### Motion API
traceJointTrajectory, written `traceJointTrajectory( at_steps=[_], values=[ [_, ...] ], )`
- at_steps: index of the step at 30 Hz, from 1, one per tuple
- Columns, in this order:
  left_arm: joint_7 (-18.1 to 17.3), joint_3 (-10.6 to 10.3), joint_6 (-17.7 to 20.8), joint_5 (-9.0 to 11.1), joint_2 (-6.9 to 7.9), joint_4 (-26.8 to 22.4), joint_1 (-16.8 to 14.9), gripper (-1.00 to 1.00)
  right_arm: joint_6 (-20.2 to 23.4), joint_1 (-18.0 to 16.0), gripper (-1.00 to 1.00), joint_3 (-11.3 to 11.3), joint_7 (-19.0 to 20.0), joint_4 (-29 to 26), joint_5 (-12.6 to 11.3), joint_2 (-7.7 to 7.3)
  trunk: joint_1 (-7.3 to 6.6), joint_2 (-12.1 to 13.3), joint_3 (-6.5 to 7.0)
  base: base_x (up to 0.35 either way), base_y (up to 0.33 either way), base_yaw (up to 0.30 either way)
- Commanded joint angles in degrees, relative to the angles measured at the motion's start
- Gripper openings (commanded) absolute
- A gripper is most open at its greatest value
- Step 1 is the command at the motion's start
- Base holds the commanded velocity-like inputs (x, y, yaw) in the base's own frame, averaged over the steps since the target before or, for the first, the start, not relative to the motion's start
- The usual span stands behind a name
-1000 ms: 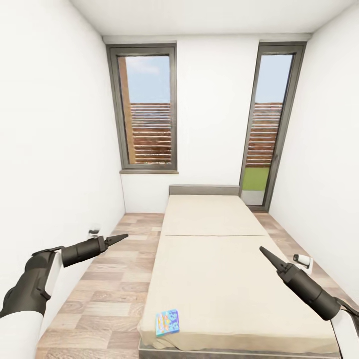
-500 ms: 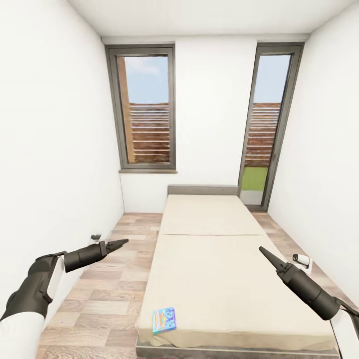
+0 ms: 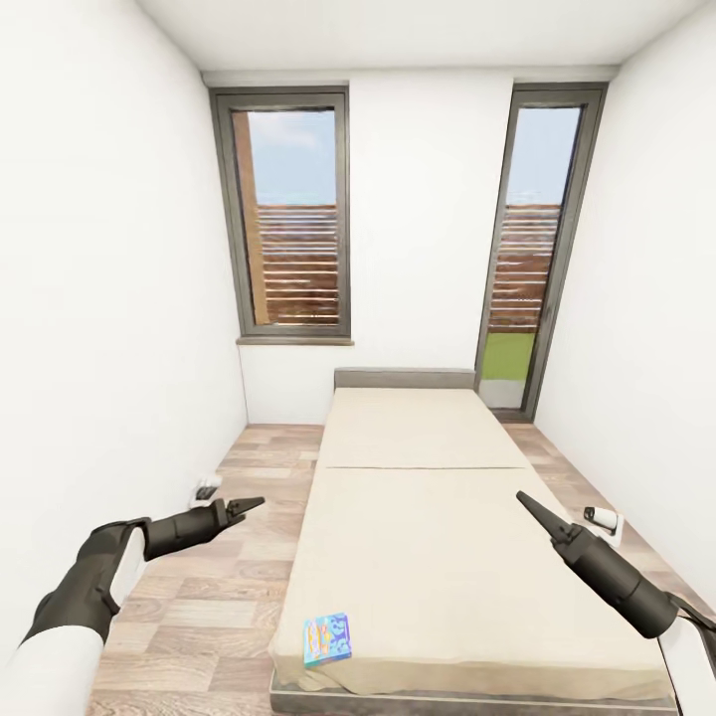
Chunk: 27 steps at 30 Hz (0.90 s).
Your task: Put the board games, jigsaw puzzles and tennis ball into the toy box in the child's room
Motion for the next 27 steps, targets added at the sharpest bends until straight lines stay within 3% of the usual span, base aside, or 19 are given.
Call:
traceJointTrajectory(
  at_steps=[1, 3, 8, 13, 17, 27],
  values=[
    [0.6, 0.0, 0.4, 0.3, -0.33, 0.1, 0.0, 1.00, 0.4, 0.0, 1.00, 0.0, 0.0, 0.0, -0.3, -0.01, 0.24, -0.5, -0.20, 0.000, 0.000, 0.000],
    [2.2, 0.0, 0.4, 0.2, -1.40, 0.1, 0.0, 1.00, 0.4, 0.0, 1.00, 0.0, 0.0, 0.0, -0.3, -0.01, 0.68, -1.3, -0.56, 0.000, 0.000, 0.000],
    [0.5, -0.7, 2.0, -0.1, 0.23, -1.5, -0.4, 1.00, 0.6, -1.3, 1.00, 1.6, -1.6, 1.6, -1.9, 1.22, 0.68, -1.2, -0.56, 0.000, 0.000, 0.000],
    [0.2, 0.2, 1.0, -0.1, 1.85, -3.1, -0.4, 1.00, 0.2, 0.2, 1.00, 0.1, -1.9, 3.3, -0.5, 2.23, 0.68, -1.2, -0.56, 0.000, 0.000, 0.000],
    [1.5, 0.2, -0.3, -0.1, 2.05, -3.4, -0.4, 1.00, 0.1, 0.5, 1.00, -0.3, -0.6, 4.4, 0.8, 2.68, 0.68, -1.2, -0.56, 0.000, 0.000, 0.000],
    [4.7, 0.2, -1.2, -0.1, 2.18, -3.3, -0.4, 1.00, 0.0, 0.6, 1.00, -0.5, -0.2, 5.4, 1.1, 2.89, 0.68, -1.2, -0.56, 0.000, 0.000, 0.000]
  ],
)
